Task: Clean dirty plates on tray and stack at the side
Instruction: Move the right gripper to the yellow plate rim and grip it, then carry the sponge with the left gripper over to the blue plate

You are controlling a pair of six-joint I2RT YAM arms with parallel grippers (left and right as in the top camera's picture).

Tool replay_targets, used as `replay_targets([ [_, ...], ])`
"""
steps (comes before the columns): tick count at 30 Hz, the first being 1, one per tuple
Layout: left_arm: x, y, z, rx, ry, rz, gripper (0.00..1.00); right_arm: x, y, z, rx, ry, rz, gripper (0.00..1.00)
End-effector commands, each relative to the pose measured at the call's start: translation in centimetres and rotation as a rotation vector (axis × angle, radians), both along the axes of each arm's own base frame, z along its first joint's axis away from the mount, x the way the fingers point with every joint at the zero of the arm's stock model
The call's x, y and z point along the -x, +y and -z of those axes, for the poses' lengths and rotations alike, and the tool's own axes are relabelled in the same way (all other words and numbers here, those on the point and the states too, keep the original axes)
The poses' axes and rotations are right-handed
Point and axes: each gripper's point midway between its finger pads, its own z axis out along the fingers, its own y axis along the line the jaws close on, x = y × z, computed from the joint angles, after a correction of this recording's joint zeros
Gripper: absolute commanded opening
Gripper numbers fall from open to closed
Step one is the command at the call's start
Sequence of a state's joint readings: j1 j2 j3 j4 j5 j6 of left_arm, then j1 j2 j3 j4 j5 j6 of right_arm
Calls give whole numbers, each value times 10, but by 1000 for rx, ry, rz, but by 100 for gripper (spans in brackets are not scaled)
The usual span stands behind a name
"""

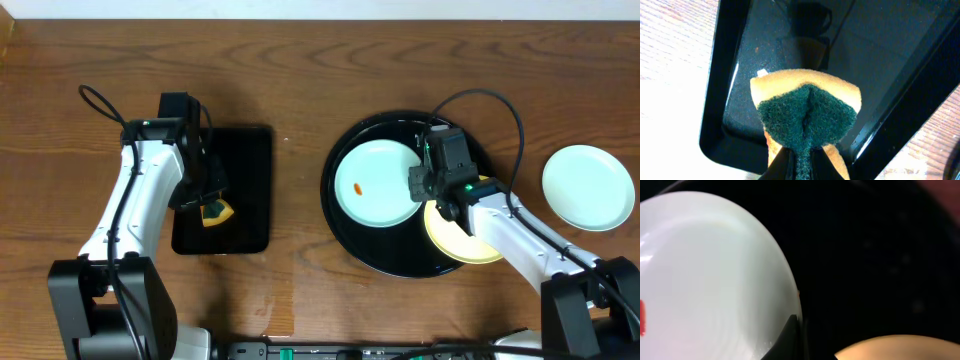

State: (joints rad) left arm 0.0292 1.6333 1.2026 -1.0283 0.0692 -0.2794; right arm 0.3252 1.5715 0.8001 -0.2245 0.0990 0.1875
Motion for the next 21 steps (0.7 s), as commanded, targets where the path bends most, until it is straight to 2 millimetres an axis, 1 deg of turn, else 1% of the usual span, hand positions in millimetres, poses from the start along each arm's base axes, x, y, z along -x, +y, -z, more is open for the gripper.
replay_targets([
  [1,1,0,-3,-2,-8,17,9,-10,-15,-7,83,-41,22,1],
  [5,-2,0,-3,-3,-21,17,9,-10,-20,-6,102,-39,50,1],
  [9,-7,1,-3,-4,-42,17,9,-8,-20,2,104,-15,53,1],
  [13,-23,0,2,-6,-112,21,8,-8,-19,4,107,-11,51,1],
  [16,-29,-2,14,-7,-151,27,8,-9,-19,4,105,-17,52,1],
  [21,-29,-10,43,-6,-193,50,8,-9,-19,4,105,-17,52,1],
])
